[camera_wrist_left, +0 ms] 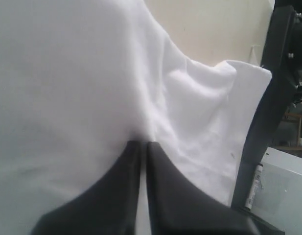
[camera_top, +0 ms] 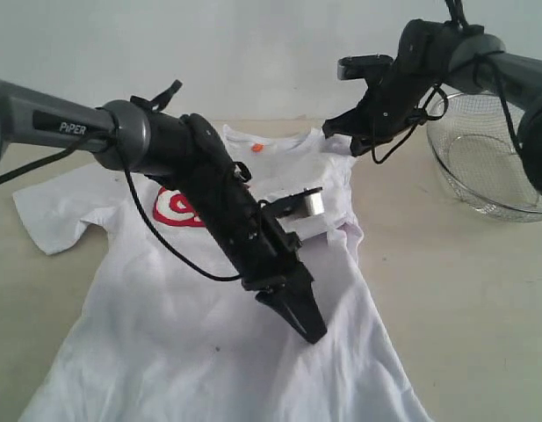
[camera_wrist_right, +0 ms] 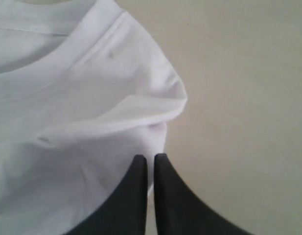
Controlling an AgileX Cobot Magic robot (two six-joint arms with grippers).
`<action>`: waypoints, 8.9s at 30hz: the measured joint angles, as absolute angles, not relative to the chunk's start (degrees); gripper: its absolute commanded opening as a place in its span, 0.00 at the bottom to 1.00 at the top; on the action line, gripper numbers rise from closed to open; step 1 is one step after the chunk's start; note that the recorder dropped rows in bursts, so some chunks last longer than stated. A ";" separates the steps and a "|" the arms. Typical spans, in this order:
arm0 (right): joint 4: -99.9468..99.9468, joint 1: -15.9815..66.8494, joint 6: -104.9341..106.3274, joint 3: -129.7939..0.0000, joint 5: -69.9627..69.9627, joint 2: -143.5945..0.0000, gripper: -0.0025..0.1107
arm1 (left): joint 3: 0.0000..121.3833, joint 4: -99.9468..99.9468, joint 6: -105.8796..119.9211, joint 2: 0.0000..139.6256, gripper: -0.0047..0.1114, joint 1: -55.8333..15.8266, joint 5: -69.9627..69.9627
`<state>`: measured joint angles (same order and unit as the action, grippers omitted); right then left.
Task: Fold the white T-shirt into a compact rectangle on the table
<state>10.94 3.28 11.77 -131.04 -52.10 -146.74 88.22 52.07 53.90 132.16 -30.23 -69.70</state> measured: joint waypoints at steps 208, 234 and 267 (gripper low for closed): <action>48.21 9.07 43.34 -87.35 -69.86 -118.09 0.02 | 86.77 63.52 57.65 131.28 0.51 25.28 -44.84; 48.21 9.17 43.34 -87.35 -69.88 -118.09 0.02 | 87.34 60.54 53.90 132.50 0.29 22.66 -44.86; 48.21 9.17 43.67 -87.35 -69.88 -118.09 0.02 | 87.23 67.83 61.98 123.86 0.08 14.36 -59.10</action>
<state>48.21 9.17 43.67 -87.35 -69.88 -118.09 87.23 67.83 61.98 123.86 14.36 -59.10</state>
